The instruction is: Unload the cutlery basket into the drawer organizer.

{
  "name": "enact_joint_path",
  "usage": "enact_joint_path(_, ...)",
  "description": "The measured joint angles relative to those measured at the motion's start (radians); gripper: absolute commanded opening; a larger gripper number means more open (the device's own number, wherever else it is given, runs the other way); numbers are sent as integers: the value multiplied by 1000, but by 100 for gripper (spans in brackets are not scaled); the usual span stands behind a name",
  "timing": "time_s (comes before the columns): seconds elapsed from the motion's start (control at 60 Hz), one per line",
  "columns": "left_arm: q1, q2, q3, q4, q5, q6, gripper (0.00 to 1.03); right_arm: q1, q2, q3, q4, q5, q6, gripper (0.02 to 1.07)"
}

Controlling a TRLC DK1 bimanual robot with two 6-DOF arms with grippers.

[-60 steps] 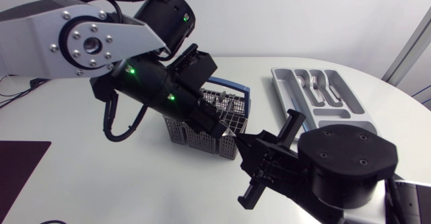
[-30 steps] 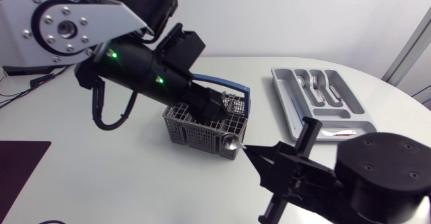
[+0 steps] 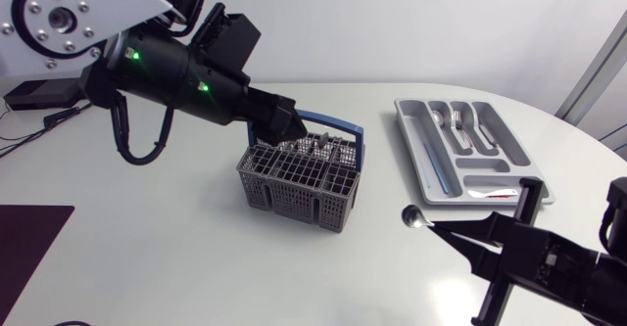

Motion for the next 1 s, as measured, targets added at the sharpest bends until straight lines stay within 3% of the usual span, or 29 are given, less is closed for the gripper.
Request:
enact_joint_path(0.2,2,-3,0,0,-3,0,98,-374,304,5,78,-239,-189,8)
enact_joint_path(0.433,7,-31,-3,0,-24,2,98,-601,668,146,99,-354,-355,8)
enact_joint_path(0.65,33,-51,-16,2,-26,8,99,-719,957,383,51,-364,-530,8)
enact_joint_path(1.0,60,-63,-29,4,-29,24,99,-806,1308,768,-227,-255,-865,8)
